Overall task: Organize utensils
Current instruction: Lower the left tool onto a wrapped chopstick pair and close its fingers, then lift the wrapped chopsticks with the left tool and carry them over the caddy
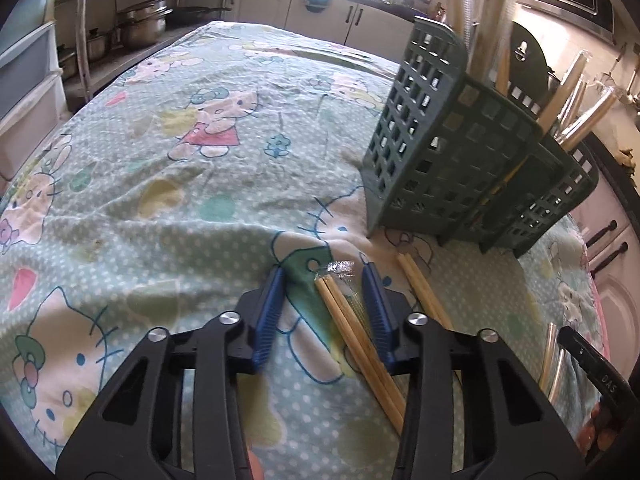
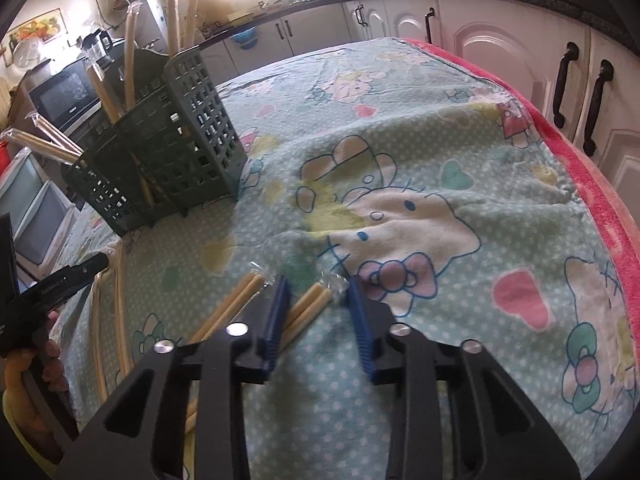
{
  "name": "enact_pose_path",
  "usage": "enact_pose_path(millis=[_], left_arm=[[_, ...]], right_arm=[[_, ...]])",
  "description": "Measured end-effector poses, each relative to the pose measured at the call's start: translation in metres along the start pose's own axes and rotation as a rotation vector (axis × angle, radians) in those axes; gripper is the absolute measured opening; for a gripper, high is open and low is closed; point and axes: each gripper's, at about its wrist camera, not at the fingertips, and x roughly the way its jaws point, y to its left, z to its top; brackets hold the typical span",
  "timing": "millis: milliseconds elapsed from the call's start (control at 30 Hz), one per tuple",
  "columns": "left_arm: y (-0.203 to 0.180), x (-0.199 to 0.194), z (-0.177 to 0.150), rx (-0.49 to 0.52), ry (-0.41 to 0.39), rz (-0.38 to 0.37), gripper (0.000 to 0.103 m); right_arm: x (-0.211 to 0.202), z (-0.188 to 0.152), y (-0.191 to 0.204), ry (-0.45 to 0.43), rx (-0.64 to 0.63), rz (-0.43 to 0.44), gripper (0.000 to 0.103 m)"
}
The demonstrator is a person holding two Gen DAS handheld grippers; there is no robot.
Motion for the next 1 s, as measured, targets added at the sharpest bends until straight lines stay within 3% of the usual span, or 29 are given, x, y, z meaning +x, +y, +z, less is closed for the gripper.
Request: enact_pose_path(millis=[300,500,1000], left_arm=[[0.012,-0.002,0.001,-0.046,-0.003,-0.020,0.014],[0.018,-0.017,-0.001,-0.086,-0.008,-0.103,0.010],[-0.008,-0.074,0.014,-0.045,-0.112,-0.247,0.007]], right_arm=[[-0.006,0.001,-0.014,-0.019,0.081,0.056,0.009],[-0.019,0.005,-0.023,-0.035,0.130,0.118,0.008],[-0.078,0.041,-0.013,-0.188,0.102,0.212,0.005]])
